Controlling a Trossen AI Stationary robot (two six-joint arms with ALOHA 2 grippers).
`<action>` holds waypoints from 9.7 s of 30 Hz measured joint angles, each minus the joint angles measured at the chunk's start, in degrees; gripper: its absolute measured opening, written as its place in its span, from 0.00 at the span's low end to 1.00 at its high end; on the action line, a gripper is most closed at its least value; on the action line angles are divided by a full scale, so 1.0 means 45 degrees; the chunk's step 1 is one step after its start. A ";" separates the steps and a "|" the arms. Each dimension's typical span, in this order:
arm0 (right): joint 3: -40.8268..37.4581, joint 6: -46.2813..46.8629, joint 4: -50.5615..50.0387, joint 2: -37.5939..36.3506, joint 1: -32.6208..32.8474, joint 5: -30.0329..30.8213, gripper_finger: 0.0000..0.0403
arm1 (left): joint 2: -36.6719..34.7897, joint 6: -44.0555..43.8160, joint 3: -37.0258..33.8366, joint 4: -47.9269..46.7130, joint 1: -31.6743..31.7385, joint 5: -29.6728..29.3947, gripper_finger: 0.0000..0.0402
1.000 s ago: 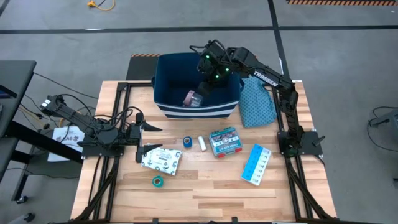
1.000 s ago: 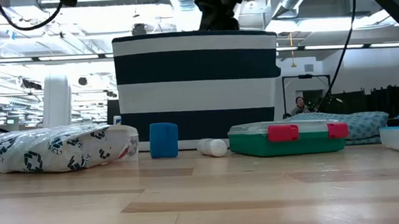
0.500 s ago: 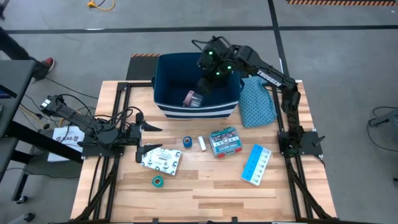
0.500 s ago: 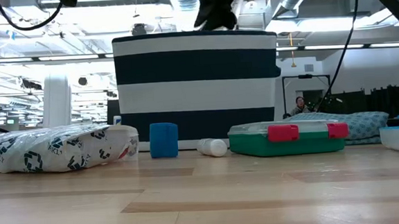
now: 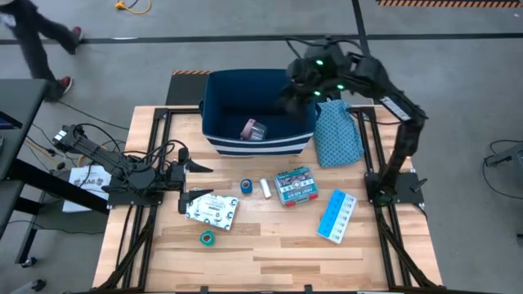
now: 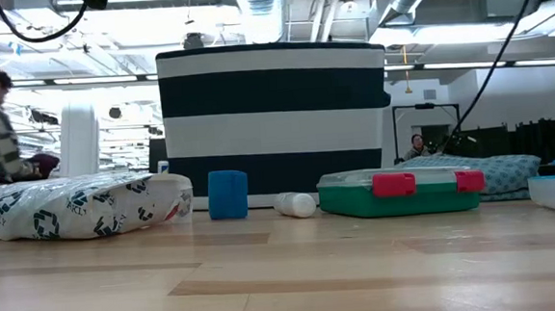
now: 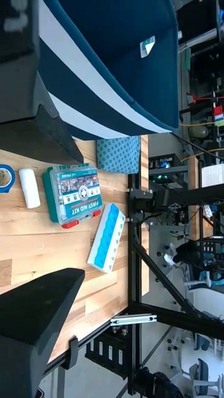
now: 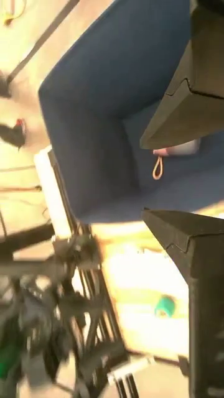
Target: Pick & place medical supplies in basket/bin
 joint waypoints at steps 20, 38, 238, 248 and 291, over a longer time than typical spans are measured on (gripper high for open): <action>-0.0148 0.2047 -0.2544 0.0197 0.5202 0.0096 0.34 | 0.0000 0.0004 -0.0001 -0.0023 0.0002 0.0000 0.69; -0.0295 0.2576 -0.4727 0.3843 0.6841 0.0033 0.30 | 0.0000 -0.0194 0.0000 -0.0351 0.0004 0.0316 0.69; 0.0017 -0.3616 -0.1239 0.9591 0.4571 0.2392 0.35 | -0.0107 -0.4376 -0.0005 -0.4838 0.0001 0.2341 0.69; -0.0003 -0.3461 -0.2109 0.8581 0.4569 0.2407 0.37 | -0.0112 -0.4337 -0.0005 -0.4833 0.0004 0.2341 0.69; 0.0002 -0.1193 0.1725 0.0876 0.4059 0.5032 0.36 | -0.0121 0.0144 0.0060 0.1049 0.0865 -0.1195 0.69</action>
